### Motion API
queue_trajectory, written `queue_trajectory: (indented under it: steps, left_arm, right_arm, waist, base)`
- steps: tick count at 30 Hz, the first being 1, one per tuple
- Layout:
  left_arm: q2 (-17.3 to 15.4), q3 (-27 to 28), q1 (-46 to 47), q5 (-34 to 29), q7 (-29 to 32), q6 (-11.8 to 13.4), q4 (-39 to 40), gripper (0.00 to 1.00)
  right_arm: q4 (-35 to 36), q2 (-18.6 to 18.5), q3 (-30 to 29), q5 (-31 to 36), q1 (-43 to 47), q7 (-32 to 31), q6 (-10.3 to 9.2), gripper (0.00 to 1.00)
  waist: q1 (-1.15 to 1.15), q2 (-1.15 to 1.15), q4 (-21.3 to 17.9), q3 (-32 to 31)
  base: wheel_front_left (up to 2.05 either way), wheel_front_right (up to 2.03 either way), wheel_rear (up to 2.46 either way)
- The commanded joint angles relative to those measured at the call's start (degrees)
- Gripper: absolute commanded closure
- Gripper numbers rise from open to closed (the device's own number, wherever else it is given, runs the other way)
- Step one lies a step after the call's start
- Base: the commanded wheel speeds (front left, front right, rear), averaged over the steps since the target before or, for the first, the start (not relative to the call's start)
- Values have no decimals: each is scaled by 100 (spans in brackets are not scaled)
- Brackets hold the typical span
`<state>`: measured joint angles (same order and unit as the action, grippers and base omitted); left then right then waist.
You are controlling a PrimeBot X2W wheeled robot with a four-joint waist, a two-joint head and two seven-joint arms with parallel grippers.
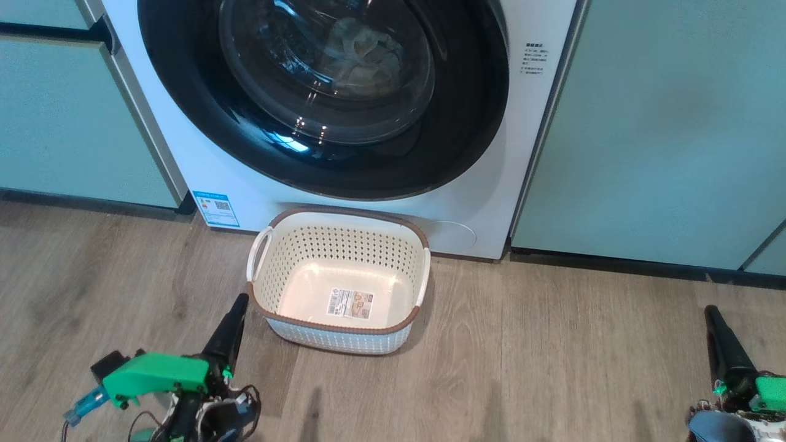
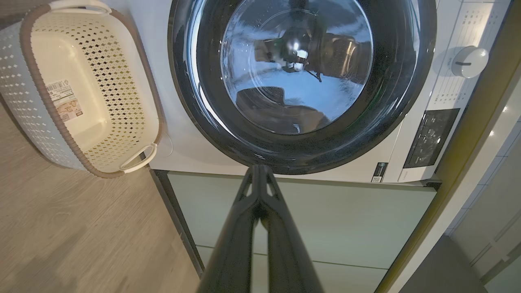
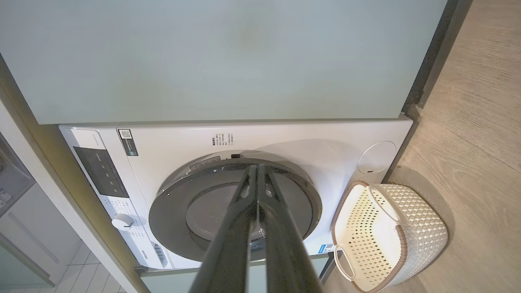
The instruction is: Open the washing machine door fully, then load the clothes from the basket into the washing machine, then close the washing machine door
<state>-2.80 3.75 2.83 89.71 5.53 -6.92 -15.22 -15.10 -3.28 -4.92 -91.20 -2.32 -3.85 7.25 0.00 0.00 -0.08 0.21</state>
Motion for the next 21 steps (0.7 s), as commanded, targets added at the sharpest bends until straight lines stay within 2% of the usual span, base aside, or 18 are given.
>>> queue_trajectory:
  steps: [1, 21]
  left_arm:
    - [-34, 237, 321, 175, 53, -49, 132, 100]
    - [-25, 258, 335, 261, 81, -57, 117, 100]
  right_arm:
    - [140, -125, 78, -193, -347, -57, 24, 100]
    - [118, -92, 22, -248, -370, -117, 24, 100]
  waist:
    - [0, 0, 4, -2]
    - [0, 0, 8, -3]
  base:
    - [0, 0, 0]
    - [0, 0, 0]
